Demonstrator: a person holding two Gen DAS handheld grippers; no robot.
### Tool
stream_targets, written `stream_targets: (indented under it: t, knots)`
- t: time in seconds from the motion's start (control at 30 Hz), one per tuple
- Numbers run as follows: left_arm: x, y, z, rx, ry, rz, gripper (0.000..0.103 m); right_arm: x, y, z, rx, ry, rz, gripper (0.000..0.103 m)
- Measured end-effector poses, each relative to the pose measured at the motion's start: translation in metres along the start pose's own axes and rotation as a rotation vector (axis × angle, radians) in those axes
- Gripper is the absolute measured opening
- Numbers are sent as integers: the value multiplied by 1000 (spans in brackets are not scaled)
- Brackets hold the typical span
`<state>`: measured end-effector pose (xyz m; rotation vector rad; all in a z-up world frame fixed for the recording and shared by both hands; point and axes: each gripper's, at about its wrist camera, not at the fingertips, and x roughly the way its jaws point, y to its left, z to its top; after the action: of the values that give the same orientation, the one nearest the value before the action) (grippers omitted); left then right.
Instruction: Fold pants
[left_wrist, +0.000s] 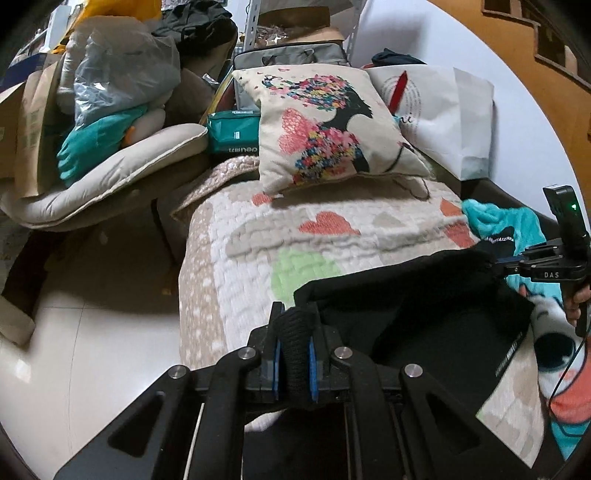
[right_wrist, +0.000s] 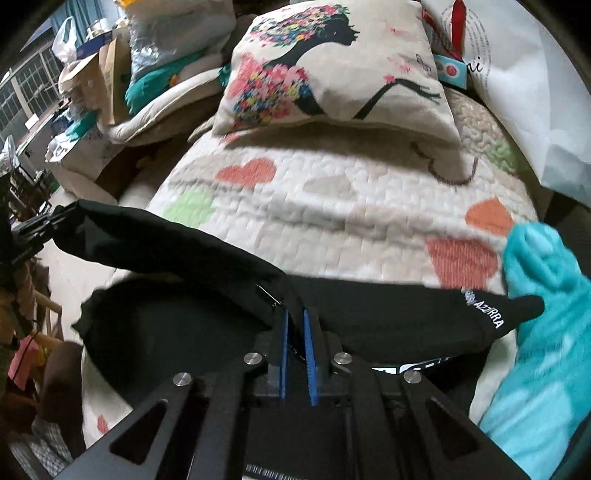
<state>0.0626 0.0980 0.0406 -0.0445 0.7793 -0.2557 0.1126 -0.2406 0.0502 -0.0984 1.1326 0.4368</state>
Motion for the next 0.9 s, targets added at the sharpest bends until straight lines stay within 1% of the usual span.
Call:
stream_targets:
  t: [0.1, 0.27, 0.37, 0.43, 0.57, 0.63, 0.77, 0.9]
  knots:
    - [-9, -6, -21, 2, 6, 12, 10, -3, 8, -21, -9, 20, -10, 9]
    - [-16, -12, -58, -11, 39, 27, 10, -2, 20, -52, -33, 65, -27, 9]
    - [-20, -12, -81, -30, 61, 26, 10, 0, 28, -71, -55, 103, -39, 9]
    - [-23, -15, -93, -22, 70, 39, 11, 2, 35, -85, -74, 135, -38, 9]
    - [-26, -25, -109, 26, 88, 70, 11, 12, 46, -105, -106, 194, -54, 9]
    - [-27, -27, -115, 31, 95, 76, 11, 18, 53, -112, -133, 225, -70, 9]
    - [-30, -27, -125, 28, 109, 86, 11, 20, 58, -116, -150, 243, -89, 9]
    - [-32, -31, -130, 51, 127, 107, 14, 23, 64, -120, -174, 262, -111, 10]
